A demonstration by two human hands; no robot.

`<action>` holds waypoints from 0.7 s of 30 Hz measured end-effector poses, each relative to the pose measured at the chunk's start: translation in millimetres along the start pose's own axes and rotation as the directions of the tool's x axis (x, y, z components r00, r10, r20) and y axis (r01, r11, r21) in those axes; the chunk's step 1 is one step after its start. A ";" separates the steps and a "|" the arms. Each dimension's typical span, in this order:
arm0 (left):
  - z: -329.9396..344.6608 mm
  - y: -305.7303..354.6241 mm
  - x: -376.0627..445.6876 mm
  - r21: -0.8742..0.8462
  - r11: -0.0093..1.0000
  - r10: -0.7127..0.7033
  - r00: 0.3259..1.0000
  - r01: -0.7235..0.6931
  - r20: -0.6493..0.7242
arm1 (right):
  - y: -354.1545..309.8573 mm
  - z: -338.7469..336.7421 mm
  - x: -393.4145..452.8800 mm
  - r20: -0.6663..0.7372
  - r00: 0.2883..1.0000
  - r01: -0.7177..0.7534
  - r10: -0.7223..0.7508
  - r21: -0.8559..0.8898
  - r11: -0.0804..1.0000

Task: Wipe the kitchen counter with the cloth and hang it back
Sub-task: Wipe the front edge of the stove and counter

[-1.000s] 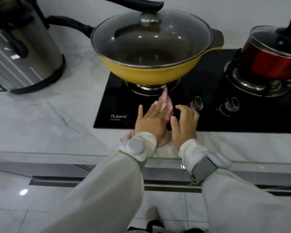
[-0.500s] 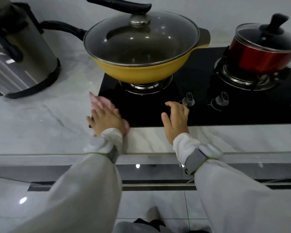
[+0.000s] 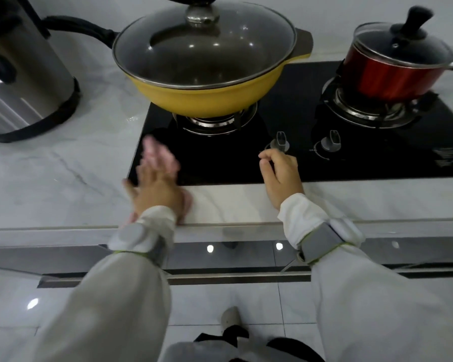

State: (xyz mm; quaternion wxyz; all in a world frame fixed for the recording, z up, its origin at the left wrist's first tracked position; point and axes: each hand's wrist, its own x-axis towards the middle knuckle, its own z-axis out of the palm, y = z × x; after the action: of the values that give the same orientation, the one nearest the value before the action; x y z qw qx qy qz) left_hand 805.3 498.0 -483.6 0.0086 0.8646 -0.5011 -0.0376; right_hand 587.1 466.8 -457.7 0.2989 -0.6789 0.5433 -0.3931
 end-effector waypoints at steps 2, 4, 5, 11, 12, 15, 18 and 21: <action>-0.6 -1.2 -5.6 -0.093 0.966 -0.244 0.970 0.242 -0.011 | 5.2 -10.9 -6.2 -0.001 1.000 -0.009 0.009 -0.008 1.000; -3.8 27.2 -18.6 -0.120 0.933 -0.337 0.941 0.338 0.030 | 11.5 -20.8 -10.5 -0.011 0.999 -0.039 0.039 -0.018 0.999; -4.1 49.5 -30.4 -0.104 0.938 -0.327 0.943 0.332 0.063 | 15.9 -27.4 -14.5 -0.009 0.998 -0.057 0.057 -0.023 0.998; 2.1 201.7 -125.8 0.079 0.947 0.296 0.939 -0.312 0.174 | 29.7 -74.1 -27.7 -0.077 0.994 -0.087 0.082 -0.062 0.994; 4.9 223.3 -139.7 0.075 0.894 0.422 0.888 -0.441 0.185 | 35.3 -88.6 -31.2 -0.113 0.988 -0.108 0.101 -0.062 0.992; 6.3 263.6 -157.4 0.059 0.733 0.663 0.731 -0.678 0.161 | 53.3 -127.9 -42.5 -0.211 0.966 -0.164 0.148 -0.059 0.985; 14.5 261.6 -149.4 0.099 0.614 0.768 0.621 -0.783 0.153 | 64.6 -141.0 -46.6 -0.211 0.960 -0.208 0.186 -0.088 0.974; 14.2 225.5 -139.6 0.076 0.753 0.647 0.757 -0.653 0.096 | 62.7 -135.1 -46.7 -0.158 0.973 -0.183 0.166 -0.102 0.978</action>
State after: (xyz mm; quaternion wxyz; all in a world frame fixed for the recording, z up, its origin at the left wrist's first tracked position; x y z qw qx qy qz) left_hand 539.9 507.1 -478.0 -0.0403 0.6342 -0.7714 -0.0335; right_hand 434.8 500.6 -450.5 0.2510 -0.6135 0.6436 -0.3826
